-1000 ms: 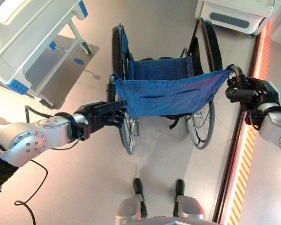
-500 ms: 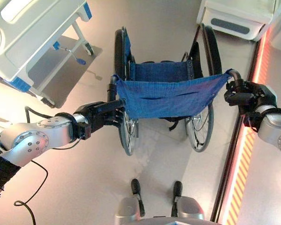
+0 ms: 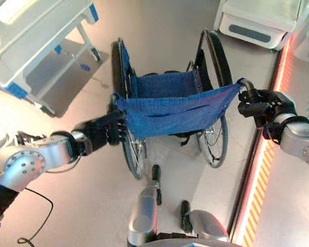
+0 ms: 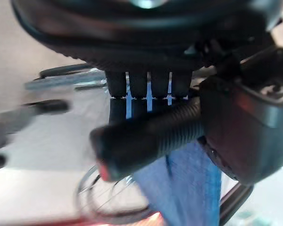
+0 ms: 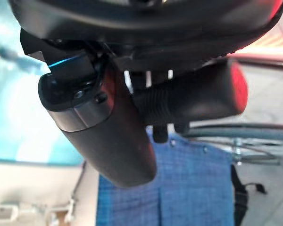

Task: Push the wheelchair next to the bed

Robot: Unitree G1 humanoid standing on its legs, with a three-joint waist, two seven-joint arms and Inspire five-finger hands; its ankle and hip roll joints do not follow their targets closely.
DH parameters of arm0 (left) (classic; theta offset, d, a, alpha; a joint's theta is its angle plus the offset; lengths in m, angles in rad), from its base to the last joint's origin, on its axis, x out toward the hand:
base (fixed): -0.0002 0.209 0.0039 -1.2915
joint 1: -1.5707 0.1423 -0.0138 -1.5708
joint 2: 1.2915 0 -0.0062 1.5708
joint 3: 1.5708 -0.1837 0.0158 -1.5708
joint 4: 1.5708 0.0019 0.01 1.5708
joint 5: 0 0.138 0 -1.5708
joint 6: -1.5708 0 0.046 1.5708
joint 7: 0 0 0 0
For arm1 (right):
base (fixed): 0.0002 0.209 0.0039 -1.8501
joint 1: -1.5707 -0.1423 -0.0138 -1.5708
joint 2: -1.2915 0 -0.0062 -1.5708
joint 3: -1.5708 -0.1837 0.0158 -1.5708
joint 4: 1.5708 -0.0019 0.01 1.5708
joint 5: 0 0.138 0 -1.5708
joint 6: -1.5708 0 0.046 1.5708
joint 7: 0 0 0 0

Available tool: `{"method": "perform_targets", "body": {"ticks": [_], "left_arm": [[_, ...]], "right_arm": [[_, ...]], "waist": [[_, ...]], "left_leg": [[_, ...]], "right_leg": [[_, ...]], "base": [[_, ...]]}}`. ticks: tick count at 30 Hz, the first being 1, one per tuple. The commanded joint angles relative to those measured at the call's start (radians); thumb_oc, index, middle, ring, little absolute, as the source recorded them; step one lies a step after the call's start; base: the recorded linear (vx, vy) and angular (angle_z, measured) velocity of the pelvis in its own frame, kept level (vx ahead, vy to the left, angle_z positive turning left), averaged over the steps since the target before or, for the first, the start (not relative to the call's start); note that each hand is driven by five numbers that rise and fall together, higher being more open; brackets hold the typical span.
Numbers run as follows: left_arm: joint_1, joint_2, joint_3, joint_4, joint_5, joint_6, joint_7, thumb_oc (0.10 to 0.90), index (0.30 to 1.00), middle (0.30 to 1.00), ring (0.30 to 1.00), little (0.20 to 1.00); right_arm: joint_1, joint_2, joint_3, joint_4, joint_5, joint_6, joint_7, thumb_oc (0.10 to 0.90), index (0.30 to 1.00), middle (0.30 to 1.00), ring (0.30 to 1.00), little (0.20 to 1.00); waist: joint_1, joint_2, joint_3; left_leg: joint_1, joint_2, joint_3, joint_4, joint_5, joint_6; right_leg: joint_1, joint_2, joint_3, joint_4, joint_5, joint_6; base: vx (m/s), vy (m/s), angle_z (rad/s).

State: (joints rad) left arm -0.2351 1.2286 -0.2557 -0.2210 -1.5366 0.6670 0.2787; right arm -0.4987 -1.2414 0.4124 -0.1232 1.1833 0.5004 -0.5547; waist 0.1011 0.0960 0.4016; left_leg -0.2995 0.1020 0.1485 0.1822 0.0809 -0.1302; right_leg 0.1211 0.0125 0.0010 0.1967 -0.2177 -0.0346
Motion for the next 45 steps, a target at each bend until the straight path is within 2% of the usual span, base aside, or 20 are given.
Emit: {"method": "perform_targets", "body": {"ticks": [1,4,8,10,13,15,16,19,22,24,26,30,31,32,34,37,38,39,42,45], "left_arm": [[-0.031,0.01,0.236,0.074,0.072,-0.14,0.005,0.4,0.3,0.3,0.3,0.3],[-0.071,-0.006,0.209,0.119,0.119,-0.089,-0.027,0.4,0.3,0.3,0.3,0.3],[-0.107,-0.002,0.172,0.136,0.126,-0.094,-0.025,0.4,0.3,0.3,0.3,0.3],[-0.116,-0.005,0.163,0.133,0.124,-0.094,-0.024,0.4,0.3,0.3,0.3,0.3],[-0.131,-0.009,0.155,0.11,0.121,-0.106,-0.011,0.4,0.3,0.3,0.3,0.3],[-0.159,-0.016,0.144,0.12,0.122,-0.156,-0.003,0.4,0.3,0.3,0.3,0.3],[-0.179,-0.019,0.132,0.132,0.121,-0.18,-0.007,0.4,0.3,0.3,0.3,0.3],[-0.302,-0.007,0.056,0.16,0.108,-0.247,0.018,0.4,0.3,0.3,0.3,0.3],[-0.36,0.008,0.046,0.164,0.091,-0.235,0.049,0.4,0.3,0.3,0.3,0.3],[-0.381,0.01,0.045,0.178,0.09,-0.219,0.038,0.4,0.3,0.3,0.3,0.3],[-0.387,0.009,0.033,0.185,0.081,-0.216,0.027,0.4,0.3,0.3,0.3,0.3],[-0.338,0.006,0.05,0.157,0.06,-0.22,0.036,0.4,0.3,0.3,0.3,0.3],[-0.336,0.006,0.052,0.156,0.06,-0.221,0.037,0.4,0.3,0.3,0.3,0.3],[-0.328,0.008,0.051,0.143,0.052,-0.227,0.047,0.4,0.3,0.3,0.3,0.3],[-0.309,0.008,0.073,0.136,0.048,-0.224,0.045,0.4,0.3,0.3,0.3,0.3],[-0.282,0.003,0.109,0.141,0.062,-0.208,0.031,0.4,0.3,0.3,0.3,0.3],[-0.257,0.0,0.133,0.141,0.079,-0.206,0.01,0.4,0.3,0.3,0.3,0.3],[-0.247,-0.003,0.139,0.14,0.086,-0.208,0.001,0.4,0.3,0.3,0.3,0.3],[-0.152,-0.026,0.185,0.112,0.136,-0.233,-0.037,0.4,0.3,0.3,0.3,0.3],[-0.066,-0.04,0.231,0.072,0.158,-0.247,-0.029,0.4,0.3,0.3,0.3,0.3]], "right_arm": [[-0.084,0.002,-0.011,-0.057,0.02,-0.072,0.066,0.4,0.3,0.3,0.3,0.3],[-0.073,0.022,-0.026,-0.058,0.031,-0.049,0.069,0.4,0.3,0.3,0.3,0.3],[-0.057,0.042,-0.027,-0.107,0.061,-0.034,0.034,0.4,0.3,0.3,0.3,0.3],[-0.068,0.047,-0.016,-0.107,0.062,-0.025,0.026,0.4,0.3,0.3,0.3,0.3],[-0.103,0.053,-0.009,-0.094,0.056,-0.019,0.022,0.4,0.3,0.3,0.3,0.3],[-0.172,0.055,0.024,-0.06,0.037,-0.044,0.034,0.4,0.3,0.3,0.3,0.3],[-0.199,0.055,0.035,-0.04,0.027,-0.056,0.045,0.4,0.3,0.3,0.3,0.3],[-0.285,0.05,0.071,0.009,0.01,-0.108,0.068,0.4,0.3,0.3,0.3,0.3],[-0.285,0.05,0.021,-0.008,0.002,-0.092,0.082,0.4,0.3,0.3,0.3,0.3],[-0.282,0.053,0.001,-0.01,0.005,-0.077,0.085,0.4,0.3,0.3,0.3,0.3],[-0.279,0.055,-0.007,-0.005,0.011,-0.066,0.084,0.4,0.3,0.3,0.3,0.3],[-0.284,0.013,0.011,-0.005,0.052,-0.051,0.084,0.4,0.3,0.3,0.3,0.3],[-0.286,0.011,0.014,-0.005,0.053,-0.052,0.085,0.4,0.3,0.3,0.3,0.3],[-0.298,-0.004,0.031,-0.015,0.067,-0.059,0.073,0.4,0.3,0.3,0.3,0.3],[-0.296,-0.026,0.026,-0.04,0.1,-0.053,0.054,0.4,0.3,0.3,0.3,0.3],[-0.269,-0.013,-0.003,-0.059,0.096,-0.036,0.04,0.4,0.3,0.3,0.3,0.3],[-0.267,0.0,-0.001,-0.06,0.091,-0.038,0.025,0.4,0.3,0.3,0.3,0.3],[-0.267,0.006,0.002,-0.057,0.088,-0.042,0.02,0.4,0.3,0.3,0.3,0.3],[-0.235,0.038,0.015,-0.028,0.052,-0.087,0.03,0.4,0.3,0.3,0.3,0.3],[-0.172,0.055,-0.005,-0.036,0.019,-0.11,0.061,0.4,0.3,0.3,0.3,0.3]], "waist": [[-0.004,-0.044,-0.156],[0.001,-0.059,-0.189],[-0.019,-0.076,-0.215],[-0.023,-0.068,-0.217],[-0.027,-0.072,-0.209],[-0.047,-0.078,-0.169],[-0.063,-0.081,-0.146],[-0.134,-0.099,-0.07],[-0.179,-0.104,-0.026],[-0.192,-0.114,-0.029],[-0.198,-0.124,-0.049],[-0.206,-0.15,-0.087],[-0.208,-0.148,-0.087],[-0.202,-0.153,-0.084],[-0.183,-0.161,-0.087],[-0.151,-0.149,-0.091],[-0.129,-0.139,-0.084],[-0.121,-0.134,-0.082],[-0.059,-0.084,-0.069],[-0.023,-0.063,-0.067]], "left_leg": [[-0.026,-0.023,0.038,-0.073,0.173,0.043],[-0.021,-0.053,0.05,0.028,0.069,0.088],[0.075,-0.133,0.056,0.028,-0.006,0.145],[0.085,-0.139,0.044,0.026,-0.012,0.144],[0.062,-0.168,0.02,0.068,0.005,0.118],[0.04,-0.187,0.006,0.125,0.012,0.103],[0.03,-0.198,-0.006,0.148,0.005,0.099],[0.083,-0.212,-0.032,0.164,-0.128,0.118],[0.175,-0.179,-0.051,0.18,-0.224,0.125],[0.206,-0.158,-0.053,0.212,-0.247,0.134],[0.225,-0.132,-0.056,0.257,-0.236,0.132],[0.18,-0.067,-0.083,0.599,-0.06,0.075],[0.174,-0.064,-0.086,0.609,-0.057,0.073],[0.122,-0.064,-0.1,0.733,-0.035,0.075],[0.056,-0.096,-0.122,0.76,-0.041,0.096],[0.031,-0.138,-0.127,0.521,-0.013,0.107],[0.034,-0.132,-0.091,0.366,0.01,0.101],[0.034,-0.129,-0.08,0.318,0.024,0.096],[-0.039,-0.085,-0.028,-0.007,0.196,0.04],[-0.07,-0.072,-0.052,-0.149,0.251,0.023]], "right_leg": [[0.069,0.062,-0.106,0.023,-0.019,0.038],[0.086,0.035,-0.116,0.125,-0.065,0.058],[-0.044,-0.026,-0.13,0.439,0.113,0.149],[-0.076,-0.004,-0.124,0.411,0.108,0.133],[-0.077,0.014,-0.148,0.211,0.054,0.083],[-0.109,-0.008,-0.125,0.032,0.105,0.063],[-0.127,-0.022,-0.099,-0.035,0.157,0.07],[-0.317,-0.165,-0.019,-0.144,0.383,0.181],[-0.44,-0.193,-0.015,-0.128,0.439,0.207],[-0.457,-0.179,-0.026,-0.074,0.421,0.206],[-0.436,-0.163,-0.051,-0.046,0.396,0.19],[-0.355,-0.105,-0.09,-0.024,0.335,0.099],[-0.353,-0.102,-0.092,-0.024,0.333,0.096],[-0.325,-0.082,-0.093,-0.018,0.314,0.072],[-0.283,-0.061,-0.089,-0.016,0.291,0.06],[-0.235,-0.02,-0.079,-0.015,0.257,0.064],[-0.197,0.002,-0.076,-0.021,0.23,0.066],[-0.185,0.011,-0.076,-0.025,0.22,0.066],[-0.082,0.091,-0.069,-0.048,0.152,0.044],[-0.011,0.121,-0.026,-0.043,0.103,0.033]], "base": [[0.59,0.305,-0.48],[0.53,0.304,-0.19],[0.42,0.278,0.03],[0.33,0.141,0.15],[0.22,0.025,-0.01],[0.1,-0.036,-0.08],[0.09,-0.097,-0.01],[0.13,-0.181,0.44],[0.4,-0.235,0.62],[0.57,-0.274,0.58],[0.52,-0.254,0.76],[0.37,-0.246,0.83],[0.31,-0.202,0.27],[0.39,-0.197,-0.1],[0.49,-0.158,-0.14],[0.41,-0.018,0.06],[0.42,0.017,0.35],[0.5,0.042,0.28],[0.53,0.072,-0.04],[0.68,0.152,-0.55]]}}
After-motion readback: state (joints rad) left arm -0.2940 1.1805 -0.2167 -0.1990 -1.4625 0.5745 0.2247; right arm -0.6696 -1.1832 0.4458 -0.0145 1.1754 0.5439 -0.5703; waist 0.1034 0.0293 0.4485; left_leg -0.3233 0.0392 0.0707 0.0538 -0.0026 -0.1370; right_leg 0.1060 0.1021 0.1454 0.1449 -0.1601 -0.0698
